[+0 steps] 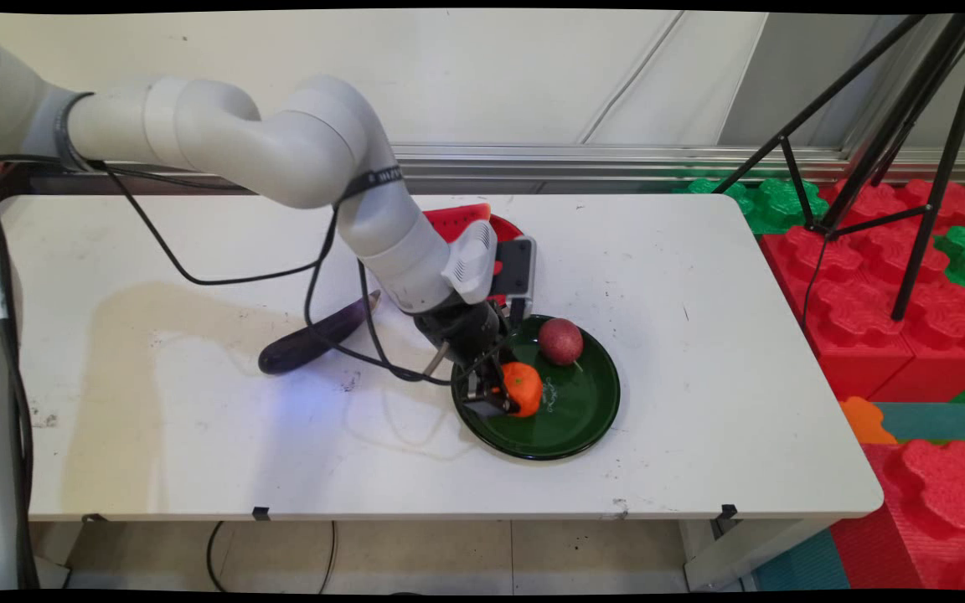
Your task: Place the picked object on the table
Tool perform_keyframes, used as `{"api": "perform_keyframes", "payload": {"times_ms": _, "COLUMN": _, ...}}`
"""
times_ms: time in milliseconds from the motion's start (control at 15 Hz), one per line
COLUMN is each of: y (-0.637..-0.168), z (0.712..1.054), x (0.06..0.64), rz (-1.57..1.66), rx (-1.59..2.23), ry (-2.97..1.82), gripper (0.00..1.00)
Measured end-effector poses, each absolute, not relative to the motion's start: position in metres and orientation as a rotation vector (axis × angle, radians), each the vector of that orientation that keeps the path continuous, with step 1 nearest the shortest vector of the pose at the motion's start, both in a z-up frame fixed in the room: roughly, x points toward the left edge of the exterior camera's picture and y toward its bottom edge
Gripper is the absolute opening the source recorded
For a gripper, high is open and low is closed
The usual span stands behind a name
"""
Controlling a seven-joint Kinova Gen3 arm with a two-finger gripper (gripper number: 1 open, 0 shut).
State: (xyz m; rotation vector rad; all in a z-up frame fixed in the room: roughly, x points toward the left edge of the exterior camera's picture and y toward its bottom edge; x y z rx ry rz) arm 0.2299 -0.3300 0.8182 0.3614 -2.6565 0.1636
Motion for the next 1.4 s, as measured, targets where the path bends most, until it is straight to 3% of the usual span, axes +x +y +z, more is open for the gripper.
{"api": "perform_keyframes", "payload": {"times_ms": 867, "y": -0.302, "z": 0.886, "x": 0.283, "rz": 0.218, "rx": 0.376, "ry": -2.594, "gripper": 0.00}}
{"api": "perform_keyframes", "payload": {"times_ms": 1400, "y": -0.291, "z": 0.895, "x": 0.338, "rz": 0.237, "rx": 0.367, "ry": -2.660, "gripper": 0.00}}
